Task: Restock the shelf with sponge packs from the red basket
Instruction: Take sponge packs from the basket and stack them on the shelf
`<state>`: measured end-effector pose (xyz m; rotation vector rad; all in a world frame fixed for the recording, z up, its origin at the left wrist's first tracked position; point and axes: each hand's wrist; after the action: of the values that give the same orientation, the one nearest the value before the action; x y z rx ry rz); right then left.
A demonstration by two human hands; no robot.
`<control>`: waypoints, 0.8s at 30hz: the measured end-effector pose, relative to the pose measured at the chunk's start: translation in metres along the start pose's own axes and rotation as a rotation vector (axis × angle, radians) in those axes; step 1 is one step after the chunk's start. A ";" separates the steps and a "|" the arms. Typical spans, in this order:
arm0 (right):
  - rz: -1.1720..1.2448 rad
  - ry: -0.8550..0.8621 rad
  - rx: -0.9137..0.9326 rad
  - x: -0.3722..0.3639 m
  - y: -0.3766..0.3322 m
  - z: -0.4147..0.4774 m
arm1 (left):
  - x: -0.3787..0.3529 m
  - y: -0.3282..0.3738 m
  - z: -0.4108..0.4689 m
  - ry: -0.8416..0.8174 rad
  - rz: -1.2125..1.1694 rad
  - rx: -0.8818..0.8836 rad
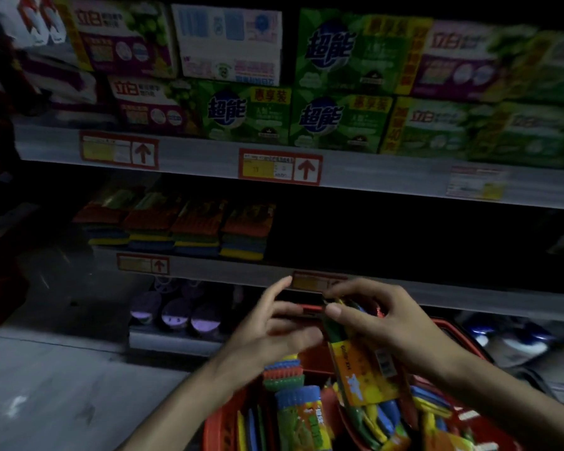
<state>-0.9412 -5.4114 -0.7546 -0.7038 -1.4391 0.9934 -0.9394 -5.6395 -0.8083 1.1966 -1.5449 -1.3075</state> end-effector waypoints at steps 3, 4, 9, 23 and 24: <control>0.117 0.081 -0.039 0.011 0.006 -0.017 | -0.034 -0.012 -0.005 -0.065 -0.015 0.032; 0.156 0.118 -0.063 0.011 0.008 -0.020 | -0.043 -0.014 -0.007 -0.076 -0.029 0.042; 0.249 0.200 -0.179 0.011 0.015 -0.029 | -0.082 -0.013 -0.009 -0.025 -0.059 0.062; -0.051 -0.265 0.187 0.047 0.015 -0.033 | -0.099 0.014 -0.002 0.110 -0.748 0.430; -0.048 -0.256 0.180 0.047 0.016 -0.032 | -0.098 0.013 -0.002 0.091 -0.743 0.438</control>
<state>-0.9175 -5.3575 -0.7479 -0.4204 -1.5546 1.1912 -0.9138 -5.5447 -0.7935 2.2240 -1.4053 -1.3521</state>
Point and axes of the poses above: each hand's wrist, its own z-axis towards the middle knuckle, its own x-axis out of the back of the hand, y = z × x, and after that the axes turned 6 degrees about y, right-handed
